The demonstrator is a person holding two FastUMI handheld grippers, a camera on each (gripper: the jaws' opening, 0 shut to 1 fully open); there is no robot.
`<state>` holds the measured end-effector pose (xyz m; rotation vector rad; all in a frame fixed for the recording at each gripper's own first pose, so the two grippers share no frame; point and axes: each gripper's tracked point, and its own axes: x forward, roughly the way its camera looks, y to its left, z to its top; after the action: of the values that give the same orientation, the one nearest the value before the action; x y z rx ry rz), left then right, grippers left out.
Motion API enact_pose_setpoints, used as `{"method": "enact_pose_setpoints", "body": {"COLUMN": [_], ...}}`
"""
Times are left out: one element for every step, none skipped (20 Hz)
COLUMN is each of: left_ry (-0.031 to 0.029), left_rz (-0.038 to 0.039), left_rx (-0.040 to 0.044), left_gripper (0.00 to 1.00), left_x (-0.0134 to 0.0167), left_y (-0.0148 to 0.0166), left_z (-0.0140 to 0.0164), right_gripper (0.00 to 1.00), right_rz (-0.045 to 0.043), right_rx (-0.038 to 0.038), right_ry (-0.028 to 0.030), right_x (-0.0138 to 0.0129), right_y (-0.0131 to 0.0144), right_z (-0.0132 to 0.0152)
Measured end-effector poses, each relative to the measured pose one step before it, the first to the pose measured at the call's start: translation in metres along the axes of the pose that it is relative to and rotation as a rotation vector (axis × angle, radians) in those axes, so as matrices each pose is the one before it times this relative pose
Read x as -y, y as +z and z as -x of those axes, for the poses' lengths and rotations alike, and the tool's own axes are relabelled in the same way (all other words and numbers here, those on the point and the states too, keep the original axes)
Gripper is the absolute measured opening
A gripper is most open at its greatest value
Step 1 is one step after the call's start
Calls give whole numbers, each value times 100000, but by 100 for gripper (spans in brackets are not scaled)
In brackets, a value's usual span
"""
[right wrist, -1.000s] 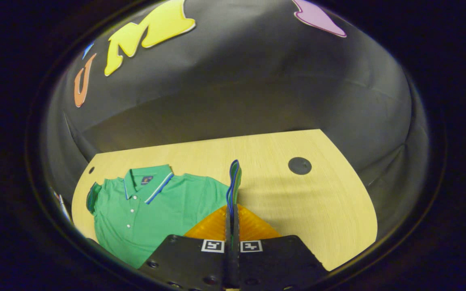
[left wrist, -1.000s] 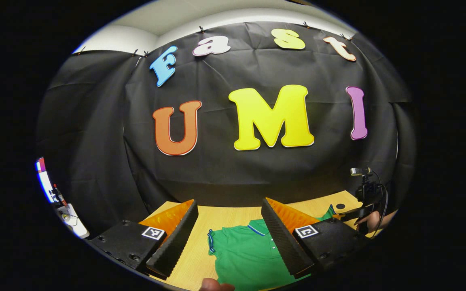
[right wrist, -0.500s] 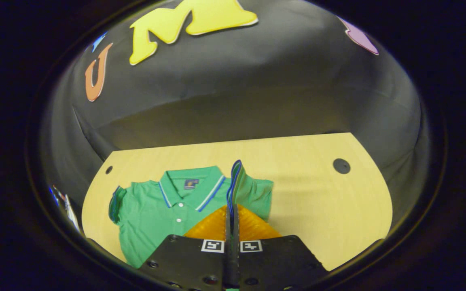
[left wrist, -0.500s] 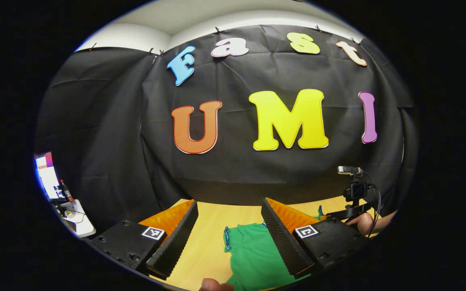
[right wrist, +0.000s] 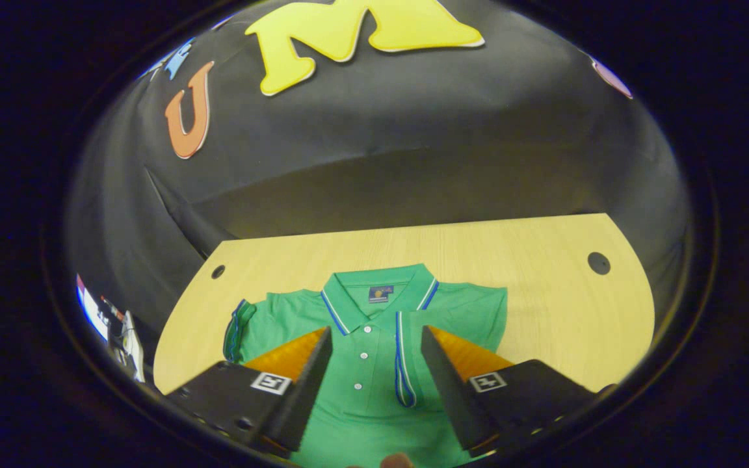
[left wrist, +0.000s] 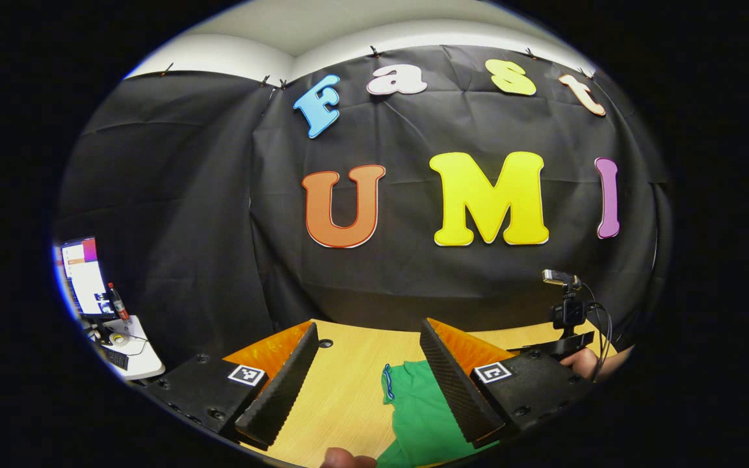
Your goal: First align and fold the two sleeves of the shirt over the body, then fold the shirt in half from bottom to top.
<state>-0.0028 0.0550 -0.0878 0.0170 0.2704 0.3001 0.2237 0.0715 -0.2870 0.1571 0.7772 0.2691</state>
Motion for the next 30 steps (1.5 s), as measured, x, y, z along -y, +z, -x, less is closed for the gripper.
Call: {"method": "enact_pose_setpoints", "body": {"left_ry": [-751, -745, -934, -847, -1036, -1330, -1473, -1788, -1977, -2037, -1960, -1474, -1261, -1161, -747, -1097, -916, -790, -567, 79, -119, 171, 347, 209, 137, 20, 83, 164, 295, -129], "left_rz": [367, 340, 448, 575, 917, 1139, 1057, 901, 556, 405, 476, 997, 1486, 1206, 592, 24, -128, 26, 231, 388, 929, 569, 326, -13, -322, -391, -228, -153, -203, -147], "left_rx": [-139, -113, -338, -540, -856, -1206, -1604, -1564, -1877, -1657, -2306, -2316, -2692, -2310, -2226, -1616, -2242, -2145, -2369, -2608, -2520, -2591, -2660, -2226, -1835, -1832, -1920, -1752, -2228, -1772], "left_gripper": [100, 100, 100, 100, 100, 100, 100, 100, 100, 100, 100, 100, 100, 100, 100, 100, 100, 99, 98, 98, 98, 98, 99, 98, 99, 99, 99, 99, 99, 99], "left_x": [-46, 46, 39, 93, 111, 128, 179, 206, 228, 173, 61, 92, 31, -202, -179, -3, -120, -187, -167, -261, -166, -311, -344, -382, -280, -118, -216, -394, -293, -142], "left_y": [-29, -115, -161, -266, -322, -499, -670, -632, -621, -780, -812, -789, -637, -775, -634, -708, -750, -487, -769, -724, -677, -854, -765, -622, -536, -647, -608, -552, -762, -584], "left_z": [-30, -26, -48, -233, -120, -174, -183, -363, -439, -467, -650, -677, -644, -822, -644, -985, -804, -1025, -946, -1056, -1104, -1293, -1176, -1216, -1150, -1345, -1328, -1224, -1402, -1097], "right_gripper": [95, 95, 96, 96, 96, 96, 96, 96, 96, 96, 96, 96, 92, 96, 96, 96, 96, 96, 96, 96, 96, 96, 96, 96, 96, 96, 96, 96, 96, 96], "right_rz": [941, 597, 636, 643, 457, 371, 265, 317, 560, 1078, 1474, 1578, 1527, 1609, -448, -1555, -1105, -721, -322, 114, 44, 364, 475, 51, -203, -154, -42, -159, -103, -246], "right_rx": [2179, 2255, 1692, 1310, 1007, 1520, 1573, 1511, 1355, 1696, 2063, 2233, 2018, 2575, 2631, 2289, 1303, 995, 1090, 753, 625, 229, 190, 190, 107, -6, 119, 35, 177, -3], "right_ry": [-1845, -1314, -1007, -696, -368, -385, -511, -483, -353, -807, -953, -987, -959, -1720, -2221, -818, -1502, -811, -1033, -937, -773, -696, -1016, -863, -880, -976, -1028, -1121, -1059, -1223], "right_x": [279, 119, 91, 110, 1, 45, 95, 146, 121, 246, 367, 308, 272, 427, 531, 69, 270, 390, 303, 265, 215, 137, 275, 226, 207, 218, 248, 258, 197, 281], "right_y": [493, 355, 169, 257, 131, 312, 179, 323, 331, 210, 419, 389, 451, 456, 600, 198, 204, -100, 62, 185, 100, 72, 10, -53, -76, -76, -139, -19, -128, -84], "right_z": [636, 703, 882, 962, 1123, 1206, 1314, 1393, 1386, 1522, 1446, 1528, 1583, 1560, 1504, 1411, 1332, 1368, 1132, 907, 929, 827, 746, 612, 581, 460, 499, 370, 331, 331]}}
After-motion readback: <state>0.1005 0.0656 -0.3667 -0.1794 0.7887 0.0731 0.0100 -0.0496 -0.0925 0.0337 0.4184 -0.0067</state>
